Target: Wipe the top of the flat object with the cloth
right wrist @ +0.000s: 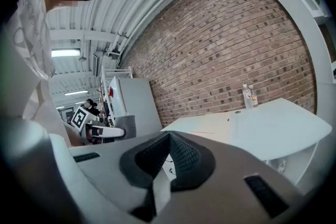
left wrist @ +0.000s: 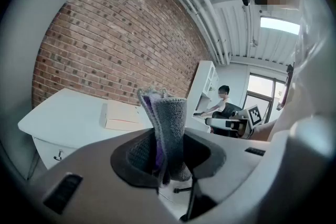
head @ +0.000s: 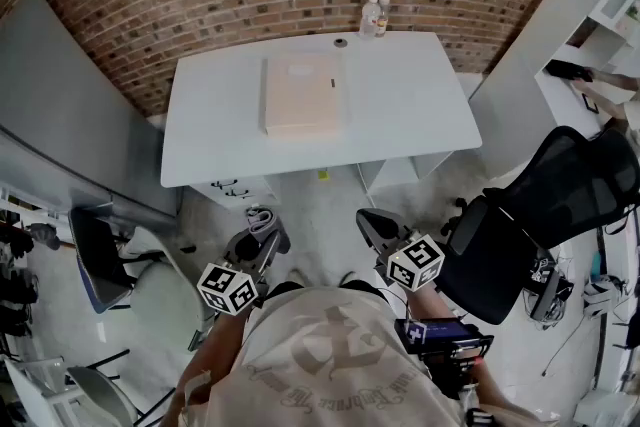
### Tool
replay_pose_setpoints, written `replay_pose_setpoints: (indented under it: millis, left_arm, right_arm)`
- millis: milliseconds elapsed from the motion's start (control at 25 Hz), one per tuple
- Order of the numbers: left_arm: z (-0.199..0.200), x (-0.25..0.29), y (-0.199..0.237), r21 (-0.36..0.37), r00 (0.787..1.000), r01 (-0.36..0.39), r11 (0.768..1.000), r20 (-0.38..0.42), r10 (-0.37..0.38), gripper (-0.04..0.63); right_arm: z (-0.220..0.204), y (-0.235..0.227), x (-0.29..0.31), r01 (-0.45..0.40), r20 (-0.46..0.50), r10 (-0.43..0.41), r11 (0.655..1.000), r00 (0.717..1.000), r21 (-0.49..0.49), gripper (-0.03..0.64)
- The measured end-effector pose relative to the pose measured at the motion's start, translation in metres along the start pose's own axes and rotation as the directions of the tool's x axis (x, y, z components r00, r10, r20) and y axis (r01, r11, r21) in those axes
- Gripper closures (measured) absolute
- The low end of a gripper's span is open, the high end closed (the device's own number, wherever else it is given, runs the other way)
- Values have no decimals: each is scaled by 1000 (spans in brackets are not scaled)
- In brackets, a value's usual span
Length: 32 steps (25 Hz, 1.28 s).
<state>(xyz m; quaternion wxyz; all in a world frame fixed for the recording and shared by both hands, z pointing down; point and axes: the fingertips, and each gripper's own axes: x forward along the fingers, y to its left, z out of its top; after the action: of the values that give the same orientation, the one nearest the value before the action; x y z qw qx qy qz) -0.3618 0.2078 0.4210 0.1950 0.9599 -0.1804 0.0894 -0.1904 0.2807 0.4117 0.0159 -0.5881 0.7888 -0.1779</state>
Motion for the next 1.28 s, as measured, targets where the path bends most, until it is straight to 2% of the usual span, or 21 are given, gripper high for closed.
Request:
replay_pose_setpoints:
  millis: [320, 520, 1040, 1280]
  left_arm:
    - [5, 8, -11, 5, 999, -31, 1000, 14, 31, 470]
    - [1, 11, -7, -32, 999, -52, 998, 11, 52, 469]
    - [-32, 37, -30, -62, 991, -88, 994, -105, 82, 469]
    - [-37, 57, -40, -77, 985, -127, 989, -123, 117, 468]
  right_arm:
    - [5, -5, -2, -47, -13, 47, 999, 999, -15, 597]
    - [0, -13, 2, -50, -5, 50, 998, 999, 50, 597]
    - [-28, -55, -5, -4, -78, 12, 994, 997, 108, 597]
    - [-35, -71, -20, -23, -94, 35, 992, 995, 127, 597]
